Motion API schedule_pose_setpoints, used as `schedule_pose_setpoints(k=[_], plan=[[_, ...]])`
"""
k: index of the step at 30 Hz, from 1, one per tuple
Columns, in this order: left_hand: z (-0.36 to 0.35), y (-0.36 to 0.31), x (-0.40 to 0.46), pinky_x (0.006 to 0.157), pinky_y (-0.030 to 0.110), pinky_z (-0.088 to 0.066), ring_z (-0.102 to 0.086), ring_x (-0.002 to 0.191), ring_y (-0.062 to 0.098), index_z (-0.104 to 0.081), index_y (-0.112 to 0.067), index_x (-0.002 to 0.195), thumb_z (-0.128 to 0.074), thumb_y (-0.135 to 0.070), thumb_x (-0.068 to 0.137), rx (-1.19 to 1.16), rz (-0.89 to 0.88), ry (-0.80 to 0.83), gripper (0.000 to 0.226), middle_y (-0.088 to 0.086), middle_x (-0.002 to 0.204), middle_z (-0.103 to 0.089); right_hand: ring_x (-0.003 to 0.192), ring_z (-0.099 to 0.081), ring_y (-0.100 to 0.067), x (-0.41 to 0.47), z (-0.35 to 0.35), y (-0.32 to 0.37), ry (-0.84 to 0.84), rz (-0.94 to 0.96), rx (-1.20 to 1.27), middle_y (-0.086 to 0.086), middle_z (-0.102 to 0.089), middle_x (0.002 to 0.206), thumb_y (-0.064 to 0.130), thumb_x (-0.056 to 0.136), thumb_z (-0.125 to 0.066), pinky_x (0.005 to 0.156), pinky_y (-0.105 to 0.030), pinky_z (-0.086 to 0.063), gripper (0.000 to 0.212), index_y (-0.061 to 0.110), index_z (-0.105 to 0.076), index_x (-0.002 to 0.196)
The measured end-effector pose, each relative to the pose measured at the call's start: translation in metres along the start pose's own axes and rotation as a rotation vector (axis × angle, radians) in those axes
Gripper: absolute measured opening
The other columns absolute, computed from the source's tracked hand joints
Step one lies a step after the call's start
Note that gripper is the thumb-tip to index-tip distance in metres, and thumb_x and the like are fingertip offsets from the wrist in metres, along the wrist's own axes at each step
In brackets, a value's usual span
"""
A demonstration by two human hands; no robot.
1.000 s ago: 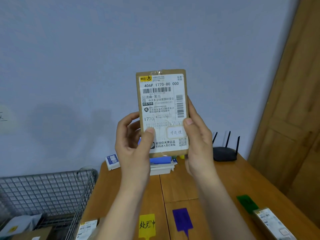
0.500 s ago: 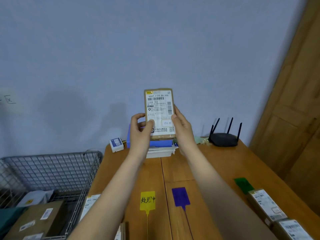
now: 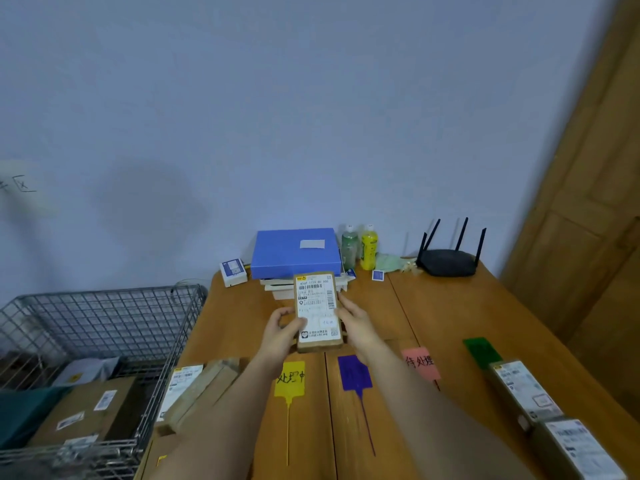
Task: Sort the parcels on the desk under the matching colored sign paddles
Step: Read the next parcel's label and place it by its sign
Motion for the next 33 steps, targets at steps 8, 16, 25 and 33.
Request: schedule_pose_setpoints(k=[8,16,25,33], plan=[[-0.030,0.018,-0.007,0.081,0.045,-0.055,-0.067,0.090,0.029,-0.047,-0.013,0.124,-0.061,-0.012,0.089,0.012,0.041,0.033,0.038,0.009,0.099,-0.069,0.098,-0.066,-0.017,0.001,0.041,-0.020,-0.005,-0.086,0.020,0.002,-0.069,0.107,0.018,0.097,-0.047,0.093,-0.042,-0.052,0.049,0.026,-0.036,0.144],[-0.072,-0.042,0.009,0.068,0.032,-0.054,-0.065,0.079,0.015,-0.047,-0.018,0.122,-0.058,-0.014,0.091,-0.028,-0.096,0.060,0.033,0.008,0.103,-0.066,0.115,-0.060,-0.025,0.016,0.074,0.050,-0.020,0.071,-0.017,-0.008,-0.062,0.128,0.018,0.097,-0.047,0.100,-0.048,-0.048,0.046,0.024,-0.039,0.142],[-0.110,-0.075,0.026,0.064,0.029,-0.053,-0.065,0.081,0.015,-0.046,-0.016,0.128,-0.060,-0.015,0.091,-0.032,-0.149,0.203,0.039,0.011,0.111,-0.066,0.109,-0.064,-0.025,0.003,0.107,0.093,-0.144,0.128,-0.003,-0.009,-0.063,0.127,0.013,0.098,-0.043,0.090,-0.040,-0.055,0.045,0.023,-0.040,0.142],[-0.147,-0.041,0.023,0.066,0.032,-0.052,-0.063,0.079,0.012,-0.047,-0.018,0.121,-0.059,-0.015,0.091,-0.048,-0.073,0.268,0.033,0.000,0.092,-0.067,0.079,-0.070,-0.008,-0.014,0.140,0.067,-0.238,0.099,-0.069,-0.009,-0.065,0.120,0.011,0.098,-0.043,0.049,-0.014,-0.052,0.042,0.021,-0.045,0.139]])
Point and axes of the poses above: each hand's wrist, its own x-axis towards the middle knuckle, its own z-axis out of the back of the hand, y = z × x, the point moved 1 cm from there along x, towards the middle knuckle
